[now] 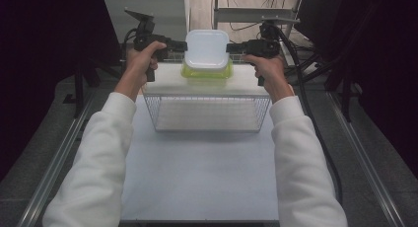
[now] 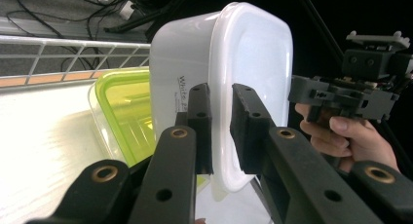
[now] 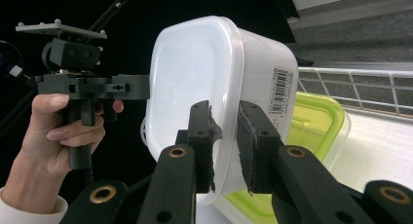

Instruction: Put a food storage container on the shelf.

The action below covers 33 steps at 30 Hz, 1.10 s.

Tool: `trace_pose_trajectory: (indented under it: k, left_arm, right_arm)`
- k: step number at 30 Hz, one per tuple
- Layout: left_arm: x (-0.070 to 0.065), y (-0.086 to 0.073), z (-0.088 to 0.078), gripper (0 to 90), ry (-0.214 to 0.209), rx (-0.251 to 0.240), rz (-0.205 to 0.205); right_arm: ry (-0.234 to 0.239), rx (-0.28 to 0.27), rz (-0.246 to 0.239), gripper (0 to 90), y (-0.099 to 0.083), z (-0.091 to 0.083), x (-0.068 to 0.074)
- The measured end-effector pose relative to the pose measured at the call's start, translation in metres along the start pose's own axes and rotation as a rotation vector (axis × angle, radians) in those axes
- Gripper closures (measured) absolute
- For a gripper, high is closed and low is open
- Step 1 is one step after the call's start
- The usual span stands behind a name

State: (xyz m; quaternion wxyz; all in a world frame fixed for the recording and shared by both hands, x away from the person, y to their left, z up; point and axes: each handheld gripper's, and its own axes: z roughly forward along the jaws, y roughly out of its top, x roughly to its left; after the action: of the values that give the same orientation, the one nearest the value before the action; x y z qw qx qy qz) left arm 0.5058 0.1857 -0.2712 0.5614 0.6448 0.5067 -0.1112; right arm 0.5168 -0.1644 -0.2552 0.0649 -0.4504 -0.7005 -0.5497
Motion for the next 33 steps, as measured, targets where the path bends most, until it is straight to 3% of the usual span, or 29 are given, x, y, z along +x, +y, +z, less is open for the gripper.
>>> trace_pose_trajectory:
  k: [8, 20, 28, 33]
  left_arm:
    - [0.015, 0.01, 0.007, 79.0, -0.049, -0.005, -0.107]
    - [0.034, 0.02, 0.019, 77.9, -0.091, -0.016, -0.241]
    - [0.034, 0.02, 0.017, 77.7, -0.083, -0.021, -0.235]
    - [0.028, 0.018, 0.017, 72.3, -0.056, -0.046, -0.17]
  right_arm:
    - [0.026, -0.005, 0.087, 73.8, 0.007, 0.006, -0.013]
    - [0.023, -0.003, 0.219, 74.8, 0.017, 0.016, -0.033]
    - [0.043, -0.013, 0.26, 74.7, 0.018, 0.018, -0.036]
    - [0.037, -0.027, 0.229, 70.5, 0.015, 0.017, -0.031]
